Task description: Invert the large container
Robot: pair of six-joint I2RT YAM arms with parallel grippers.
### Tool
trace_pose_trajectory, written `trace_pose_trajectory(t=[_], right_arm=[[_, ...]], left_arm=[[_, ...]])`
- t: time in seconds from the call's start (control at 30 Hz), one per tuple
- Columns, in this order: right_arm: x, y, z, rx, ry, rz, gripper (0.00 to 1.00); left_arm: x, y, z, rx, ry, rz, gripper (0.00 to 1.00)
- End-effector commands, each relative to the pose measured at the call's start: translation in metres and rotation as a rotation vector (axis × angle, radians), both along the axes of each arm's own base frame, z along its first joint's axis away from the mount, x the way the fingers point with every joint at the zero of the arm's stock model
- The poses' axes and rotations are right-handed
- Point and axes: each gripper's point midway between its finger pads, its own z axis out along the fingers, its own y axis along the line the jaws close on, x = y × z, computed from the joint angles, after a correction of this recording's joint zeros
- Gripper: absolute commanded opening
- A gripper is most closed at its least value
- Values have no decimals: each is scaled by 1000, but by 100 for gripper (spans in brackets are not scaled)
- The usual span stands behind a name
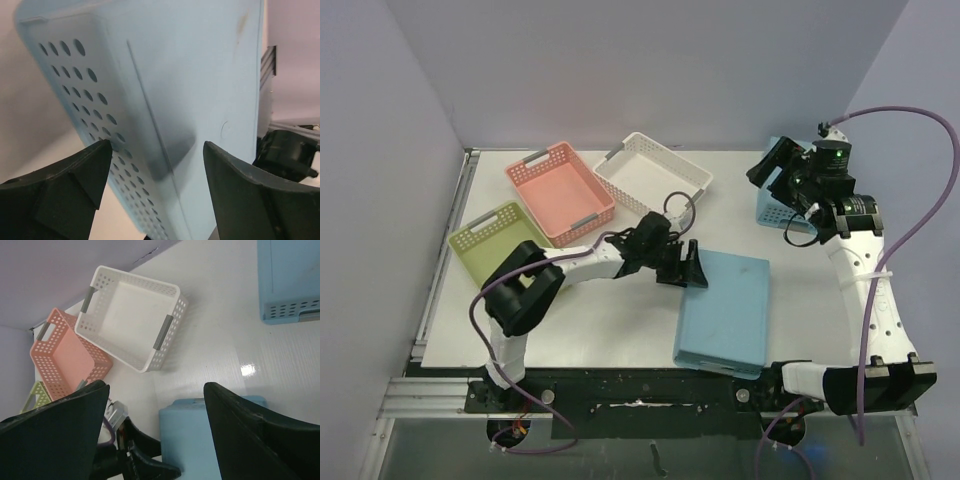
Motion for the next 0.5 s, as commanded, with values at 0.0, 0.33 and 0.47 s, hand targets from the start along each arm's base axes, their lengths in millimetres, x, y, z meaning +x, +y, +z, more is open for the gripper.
trace_pose_trajectory(t=[0.0, 0.33, 0.47], right_arm=[[-28, -9, -14, -70, 94, 36, 79], [-94, 13, -82, -53, 270, 134, 77], [-104, 78, -93, 14, 297, 285, 75]], left_arm=[[10, -68, 73, -252, -78, -106, 73], [44, 57, 151, -232, -216, 115, 74], [62, 142, 154, -87, -266, 322, 74]])
